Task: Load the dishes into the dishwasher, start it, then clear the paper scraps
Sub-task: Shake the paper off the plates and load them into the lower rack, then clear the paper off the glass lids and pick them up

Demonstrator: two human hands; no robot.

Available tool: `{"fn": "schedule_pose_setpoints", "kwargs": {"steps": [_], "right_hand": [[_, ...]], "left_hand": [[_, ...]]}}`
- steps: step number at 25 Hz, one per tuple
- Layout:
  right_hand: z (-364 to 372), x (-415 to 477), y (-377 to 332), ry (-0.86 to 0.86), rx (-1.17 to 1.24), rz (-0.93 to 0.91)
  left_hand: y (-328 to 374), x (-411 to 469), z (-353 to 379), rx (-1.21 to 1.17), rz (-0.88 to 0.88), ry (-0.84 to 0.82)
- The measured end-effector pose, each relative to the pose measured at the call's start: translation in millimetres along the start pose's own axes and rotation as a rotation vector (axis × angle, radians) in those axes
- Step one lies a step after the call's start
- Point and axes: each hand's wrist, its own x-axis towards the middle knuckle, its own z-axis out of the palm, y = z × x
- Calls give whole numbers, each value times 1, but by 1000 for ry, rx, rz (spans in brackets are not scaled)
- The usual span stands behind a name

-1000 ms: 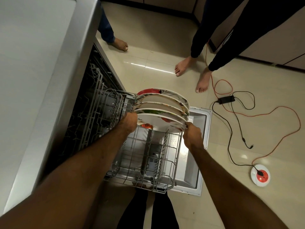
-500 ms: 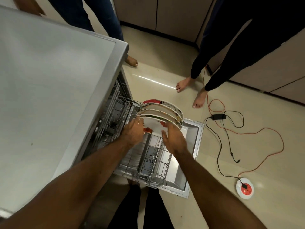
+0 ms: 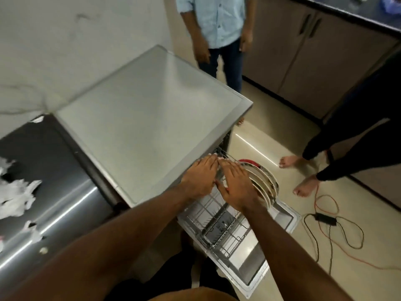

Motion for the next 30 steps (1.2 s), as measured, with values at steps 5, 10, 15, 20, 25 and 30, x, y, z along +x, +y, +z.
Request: {"fn": "schedule_pose_setpoints", "kwargs": {"steps": [5,10,15,20,25,30], "right_hand": [[-23,34,-69,9,-10,-322],[5,78,-174,-74,7,-644],[68,73,-315,-224,103,-872],[128,34,-452,-355,50,-1084],[181,2,-545,-518,-129,-1164],[211,-10,-597,-625,-264,-1097]], "left_hand": [[-35,-71,-31,-165,-261,115],[-94,-168,-35,-261,-543,208],[-145,-310,-19,-331,-822,260],[-168,-455,18,-419,-1098,272],[-174,-566,40,-520,-1347,285],[-182,-644,65,-701,-1552,392]]}}
